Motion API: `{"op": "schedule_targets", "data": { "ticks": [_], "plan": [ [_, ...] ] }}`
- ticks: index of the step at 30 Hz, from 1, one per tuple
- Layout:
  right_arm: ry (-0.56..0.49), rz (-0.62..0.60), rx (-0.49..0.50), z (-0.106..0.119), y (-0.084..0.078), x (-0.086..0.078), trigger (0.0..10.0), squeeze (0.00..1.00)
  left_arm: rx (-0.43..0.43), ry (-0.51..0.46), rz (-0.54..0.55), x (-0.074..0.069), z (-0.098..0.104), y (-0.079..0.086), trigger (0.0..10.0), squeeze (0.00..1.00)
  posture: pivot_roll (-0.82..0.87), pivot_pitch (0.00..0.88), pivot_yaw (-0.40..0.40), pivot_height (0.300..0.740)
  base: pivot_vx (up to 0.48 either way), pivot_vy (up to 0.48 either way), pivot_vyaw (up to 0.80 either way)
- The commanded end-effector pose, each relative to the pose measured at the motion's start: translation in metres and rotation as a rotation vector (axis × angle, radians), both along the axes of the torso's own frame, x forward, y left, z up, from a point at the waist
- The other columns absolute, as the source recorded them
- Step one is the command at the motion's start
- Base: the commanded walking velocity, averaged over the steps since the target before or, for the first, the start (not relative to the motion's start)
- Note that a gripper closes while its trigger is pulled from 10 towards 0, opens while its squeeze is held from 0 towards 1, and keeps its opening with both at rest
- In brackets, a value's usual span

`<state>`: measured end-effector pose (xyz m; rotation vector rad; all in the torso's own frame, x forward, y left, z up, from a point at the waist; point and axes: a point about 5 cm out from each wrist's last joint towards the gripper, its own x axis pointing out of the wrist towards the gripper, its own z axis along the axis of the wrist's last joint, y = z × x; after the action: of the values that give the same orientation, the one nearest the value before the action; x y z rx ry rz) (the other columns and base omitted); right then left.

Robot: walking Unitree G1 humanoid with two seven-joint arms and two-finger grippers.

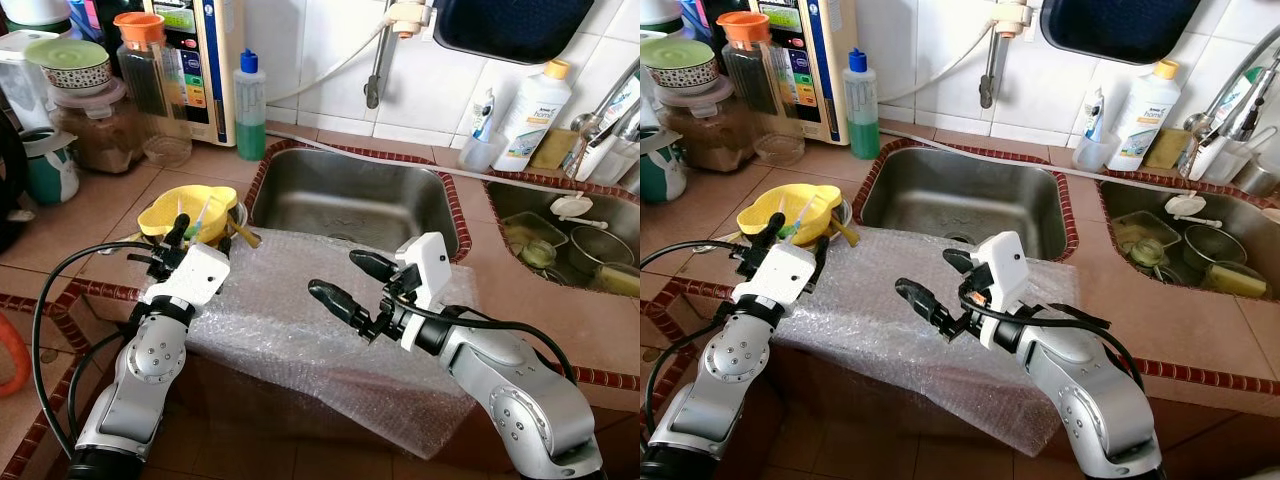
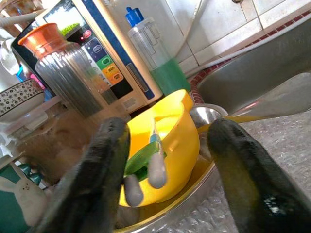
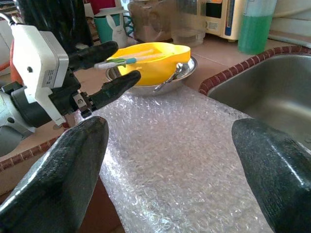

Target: Kitchen organization

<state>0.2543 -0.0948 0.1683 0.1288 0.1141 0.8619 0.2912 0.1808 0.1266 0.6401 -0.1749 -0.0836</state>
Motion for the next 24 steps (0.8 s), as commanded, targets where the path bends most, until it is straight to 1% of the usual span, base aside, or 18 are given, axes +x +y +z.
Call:
{"op": "schedule_targets", "data": {
  "ticks": [1, 3, 4, 6, 7, 9, 11, 12, 14, 15, 16, 17, 18, 24],
  "plan": [
    [-0.019, 0.008, -0.005, 0.005, 0.0, -0.002, 10.0, 0.0, 0.005, -0.002, -0.017, 0.001, 0.0, -0.005, 0.0, 0.0, 0.03, 0.0, -0.083, 0.74, 0.0, 0.0, 0.0],
    [-0.021, 0.006, -0.006, 0.005, 0.0, -0.001, 10.0, 0.0, 0.01, -0.009, -0.012, 0.002, 0.001, -0.004, 0.0, 0.0, 0.03, 0.0, -0.082, 0.74, 0.0, 0.0, 0.0],
    [-0.022, 0.005, -0.006, 0.005, 0.0, -0.001, 10.0, 0.0, 0.01, -0.014, -0.01, 0.002, 0.002, -0.004, 0.4, 0.0, 0.03, 0.0, -0.082, 0.74, 0.0, 0.0, 0.0],
    [-0.022, 0.004, -0.006, 0.005, 0.0, -0.001, 10.0, 0.0, 0.011, -0.019, -0.008, 0.002, 0.003, -0.003, 0.5, 0.0, 0.03, 0.0, -0.082, 0.74, 0.0, 0.0, 0.0],
    [-0.023, 0.002, -0.006, 0.005, 0.0, -0.001, 10.0, 0.0, 0.016, -0.034, -0.003, 0.003, 0.005, -0.003, 1.5, 0.0, 0.03, 0.0, -0.081, 0.74, 0.0, 0.0, 0.0],
    [-0.023, 0.001, -0.006, 0.006, 0.0, -0.001, 10.0, 0.0, 0.019, -0.045, 0.002, 0.003, 0.007, -0.003, 1.4, 0.0, 0.03, 0.0, -0.082, 0.74, 0.0, 0.0, 0.0],
    [-0.024, 0.0, -0.006, 0.006, 0.0, -0.001, 10.0, 0.0, 0.024, -0.061, 0.005, 0.004, 0.009, -0.003, 1.6, 0.0, 0.02, 0.0, -0.082, 0.74, 0.0, 0.0, 0.0],
    [-0.025, -0.001, -0.006, 0.006, 0.0, -0.001, 10.0, 0.0, 0.028, -0.071, 0.007, 0.004, 0.011, -0.003, 1.8, 0.0, 0.02, 0.0, -0.081, 0.74, 0.0, 0.0, 0.0],
    [-0.026, -0.003, -0.005, 0.006, -0.001, -0.001, 10.0, 0.0, 0.035, -0.093, 0.014, 0.004, 0.014, -0.002, 1.2, 0.0, 0.03, 0.0, -0.083, 0.74, 0.0, 0.0, 0.0],
    [-0.025, -0.003, -0.005, 0.006, -0.001, -0.001, 10.0, 0.0, 0.036, -0.1, 0.018, 0.004, 0.016, -0.002, 1.2, 0.0, 0.03, 0.0, -0.084, 0.74, 0.0, 0.0, 0.0],
    [-0.026, -0.003, -0.006, 0.006, -0.001, -0.001, 10.0, 0.0, 0.039, -0.105, 0.021, 0.005, 0.017, -0.001, 0.8, 0.0, 0.03, 0.0, -0.084, 0.74, 0.0, 0.0, 0.0],
    [-0.026, -0.003, -0.006, 0.006, 0.0, 0.0, 10.0, 0.0, 0.039, -0.106, 0.024, 0.005, 0.017, -0.001, 0.8, 0.0, 0.03, 0.0, -0.084, 0.74, 0.0, 0.0, 0.0],
    [-0.027, -0.003, -0.006, 0.006, 0.0, 0.0, 10.0, 0.0, 0.043, -0.107, 0.029, 0.005, 0.017, 0.0, 0.0, 0.0, 0.03, 0.0, -0.084, 0.74, 0.0, 0.0, 0.0],
    [-0.026, -0.005, -0.008, 0.006, 0.0, 0.0, 10.0, 0.0, 0.038, -0.099, 0.038, 0.004, 0.014, 0.002, 0.0, 0.0, 0.03, 0.0, -0.084, 0.74, 0.0, 0.0, 0.0]
  ]
}}
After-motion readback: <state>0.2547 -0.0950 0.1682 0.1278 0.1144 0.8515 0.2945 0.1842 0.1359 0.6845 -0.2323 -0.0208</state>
